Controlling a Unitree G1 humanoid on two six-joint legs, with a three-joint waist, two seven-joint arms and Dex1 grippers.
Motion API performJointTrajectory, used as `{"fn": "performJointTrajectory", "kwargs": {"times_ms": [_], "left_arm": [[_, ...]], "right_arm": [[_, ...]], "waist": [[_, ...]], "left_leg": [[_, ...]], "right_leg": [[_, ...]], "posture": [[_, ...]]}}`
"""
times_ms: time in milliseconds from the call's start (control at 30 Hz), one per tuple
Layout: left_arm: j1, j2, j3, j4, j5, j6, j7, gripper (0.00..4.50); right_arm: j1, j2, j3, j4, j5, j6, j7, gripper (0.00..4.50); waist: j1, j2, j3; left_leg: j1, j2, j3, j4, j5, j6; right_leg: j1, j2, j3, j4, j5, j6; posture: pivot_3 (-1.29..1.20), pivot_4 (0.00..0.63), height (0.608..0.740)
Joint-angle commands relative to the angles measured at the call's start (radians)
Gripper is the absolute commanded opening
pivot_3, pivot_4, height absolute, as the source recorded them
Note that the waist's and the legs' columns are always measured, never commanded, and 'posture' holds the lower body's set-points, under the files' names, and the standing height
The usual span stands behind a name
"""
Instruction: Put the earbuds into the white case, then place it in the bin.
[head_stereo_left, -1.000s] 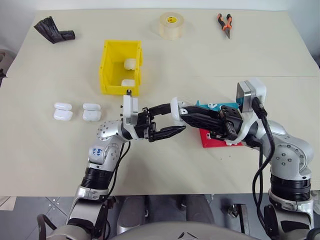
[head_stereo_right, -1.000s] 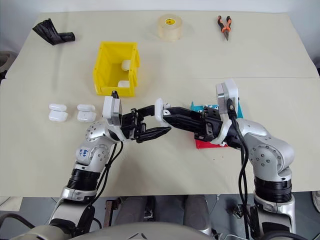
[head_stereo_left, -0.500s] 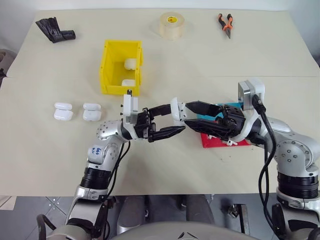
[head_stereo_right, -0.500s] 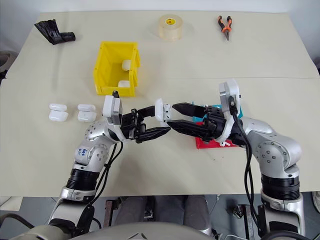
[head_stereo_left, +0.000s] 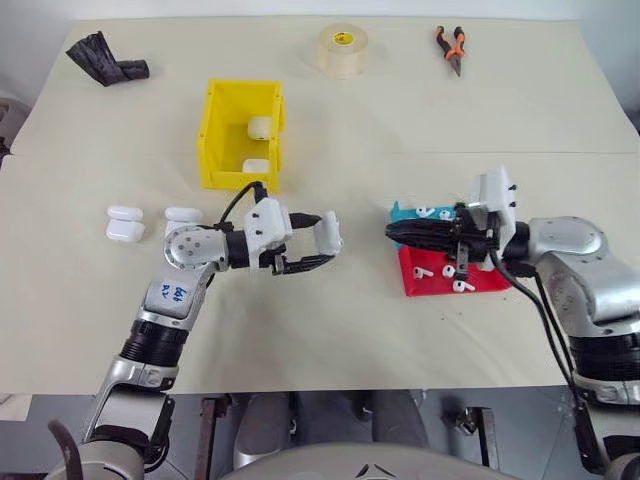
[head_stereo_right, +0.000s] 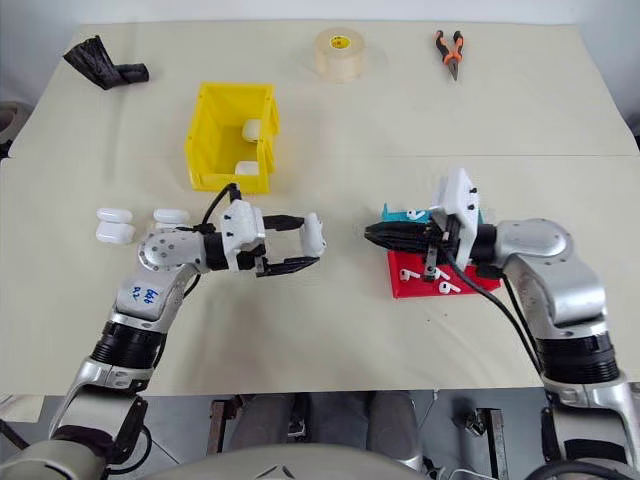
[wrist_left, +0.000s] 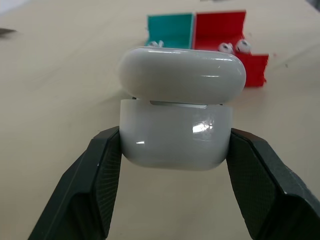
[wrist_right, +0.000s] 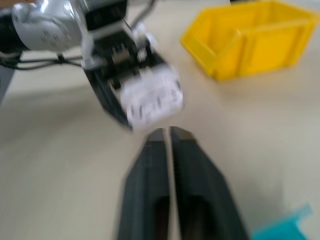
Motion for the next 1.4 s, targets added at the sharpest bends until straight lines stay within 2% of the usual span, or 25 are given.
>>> {"fn": "performJointTrajectory", "kwargs": {"times_ms": [33, 267, 400, 600, 833, 933, 1000, 1100, 1300, 1333, 1400], "left_arm": [[-0.019, -0.012, -0.023, -0.07, 0.002, 0.048, 0.012, 2.76], [-0.024, -0.021, -0.043, -0.106, 0.001, 0.103, 0.019, 2.76], [-0.028, -0.047, -0.02, -0.098, -0.022, 0.108, 0.035, 2.76], [-0.021, -0.051, 0.012, -0.091, -0.038, 0.089, 0.039, 2.76], [0.017, -0.068, 0.084, -0.148, -0.133, 0.14, 0.061, 2.76], [0.052, -0.078, 0.138, -0.193, -0.171, 0.159, 0.109, 2.76], [0.085, -0.084, 0.18, -0.229, -0.194, 0.168, 0.15, 2.76], [0.14, -0.08, 0.239, -0.281, -0.195, 0.164, 0.217, 2.76], [0.228, -0.092, 0.408, -0.385, -0.228, 0.306, 0.457, 2.76], [0.224, -0.102, 0.432, -0.391, -0.235, 0.314, 0.492, 2.76], [0.198, -0.11, 0.466, -0.385, -0.238, 0.325, 0.55, 2.76]], "right_arm": [[-0.035, 0.044, 0.028, -0.045, -0.001, -0.005, -0.015, 0.05], [-0.09, 0.086, 0.087, -0.066, -0.012, 0.061, -0.044, 0.05], [-0.081, 0.078, 0.13, -0.028, -0.069, 0.061, -0.048, 0.05], [-0.051, 0.034, 0.077, 0.069, -0.093, 0.016, -0.018, 0.05], [0.03, 0.024, -0.036, 0.132, -0.08, -0.083, -0.007, 0.05], [0.056, 0.041, -0.097, 0.106, -0.044, -0.115, -0.017, 0.6], [0.078, 0.045, -0.136, 0.083, -0.028, -0.127, -0.033, 1.18], [0.114, 0.055, -0.19, 0.047, 0.002, -0.142, -0.059, 2.21], [0.191, 0.068, -0.254, -0.035, 0.019, -0.178, -0.111, 4.21], [0.2, 0.067, -0.257, -0.044, 0.021, -0.173, -0.12, 4.45], [0.212, 0.066, -0.263, -0.053, 0.015, -0.18, -0.136, 4.45]], "waist": [[0.0, 0.0, 0.0], [0.0, 0.0, 0.0], [0.001, 0.0, 0.0], [0.003, 0.0, 0.0], [-0.001, 0.0, 0.0], [-0.001, 0.0, 0.0], [-0.001, 0.0, 0.0], [-0.001, 0.0, 0.0], [0.003, 0.0, 0.0], [0.004, 0.0, 0.0], [0.008, 0.0, 0.0]], "left_leg": [[0.0, 0.0, 0.0, 0.0, 0.0, 0.0], [0.0, 0.0, 0.0, 0.001, 0.0, 0.0], [0.0, 0.0, 0.0, 0.001, 0.0, 0.0], [0.0, 0.0, 0.0, 0.001, 0.0, 0.0], [0.0, 0.0, 0.0, 0.0, 0.0, 0.0], [0.0, 0.0, 0.0, 0.001, 0.0, 0.0], [0.0, 0.001, 0.0, 0.001, 0.0, 0.0], [0.0, 0.001, 0.0, 0.001, 0.0, 0.0], [0.001, 0.0, 0.0, 0.001, 0.0, 0.0], [0.0, 0.0, -0.001, 0.001, 0.0, 0.0], [0.001, 0.0, 0.0, 0.001, 0.0, 0.0]], "right_leg": [[0.0, 0.0, 0.0, 0.0, 0.0, 0.0], [0.0, 0.0, 0.0, 0.001, 0.0, 0.0], [0.0, 0.0, 0.0, 0.001, 0.0, 0.0], [0.0, 0.0, 0.0, 0.001, 0.0, 0.0], [0.0, 0.0, 0.0, 0.001, 0.0, 0.0], [0.0, 0.0, 0.001, 0.001, 0.0, 0.0], [0.0, 0.0, 0.001, 0.001, 0.0, 0.0], [0.0, 0.0, 0.001, 0.001, 0.0, 0.0], [0.0, 0.0, 0.001, 0.001, 0.0, 0.0], [0.0, 0.0, 0.001, 0.001, 0.0, 0.0], [0.0, 0.0, 0.002, 0.001, 0.0, 0.0]], "posture": [[0.0, 0.15, 0.74], [0.0, 0.15, 0.74], [0.0, 0.15, 0.74], [0.0, 0.15, 0.74], [0.0, 0.15, 0.74], [0.0, 0.15, 0.74], [0.0, 0.15, 0.74], [0.0, 0.15, 0.74], [0.0, 0.15, 0.74], [0.0, 0.15, 0.74], [0.0, 0.15, 0.74]]}}
